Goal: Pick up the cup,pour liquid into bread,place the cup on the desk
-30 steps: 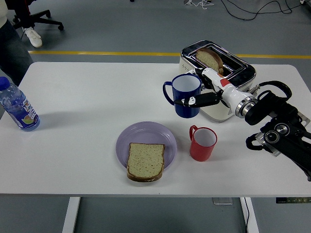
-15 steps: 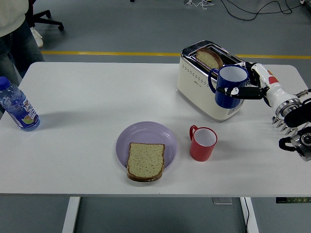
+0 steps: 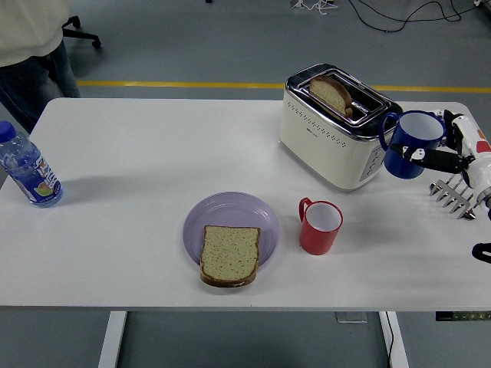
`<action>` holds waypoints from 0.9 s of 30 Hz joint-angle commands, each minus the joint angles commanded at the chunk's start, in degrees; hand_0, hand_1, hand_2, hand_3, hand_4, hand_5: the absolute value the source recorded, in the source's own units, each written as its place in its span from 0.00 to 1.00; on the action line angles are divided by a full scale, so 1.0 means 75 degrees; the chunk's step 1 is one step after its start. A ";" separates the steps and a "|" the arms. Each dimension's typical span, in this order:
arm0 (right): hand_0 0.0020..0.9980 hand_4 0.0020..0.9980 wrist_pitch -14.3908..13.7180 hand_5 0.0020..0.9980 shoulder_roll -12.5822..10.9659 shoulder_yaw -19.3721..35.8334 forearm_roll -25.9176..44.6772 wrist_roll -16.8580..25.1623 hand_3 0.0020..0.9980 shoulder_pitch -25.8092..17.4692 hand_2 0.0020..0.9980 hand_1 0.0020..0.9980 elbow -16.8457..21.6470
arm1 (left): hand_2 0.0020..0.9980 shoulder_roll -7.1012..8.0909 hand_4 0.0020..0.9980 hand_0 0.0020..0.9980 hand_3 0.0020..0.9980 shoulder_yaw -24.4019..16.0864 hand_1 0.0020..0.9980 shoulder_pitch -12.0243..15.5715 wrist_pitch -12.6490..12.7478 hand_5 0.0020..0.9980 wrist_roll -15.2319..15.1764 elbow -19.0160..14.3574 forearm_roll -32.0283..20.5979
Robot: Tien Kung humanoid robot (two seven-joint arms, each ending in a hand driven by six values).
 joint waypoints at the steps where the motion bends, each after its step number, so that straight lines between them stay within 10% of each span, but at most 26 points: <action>1: 0.29 0.64 -0.0033 0.00 0.0034 0.0128 0.0051 0.0126 0.47 -0.0144 0.40 0.21 0.0007 | 0.68 0.0000 0.39 0.65 0.57 0.0000 0.66 0.0000 0.0000 1.00 0.0000 0.0000 0.0000; 27: 0.42 0.68 -0.1272 0.00 0.1504 0.1007 -0.0245 0.2811 0.47 -0.2064 0.41 0.30 -0.0806 | 0.68 0.0000 0.39 0.64 0.57 0.0089 0.66 -0.0019 -0.0009 1.00 0.0001 0.0010 0.0021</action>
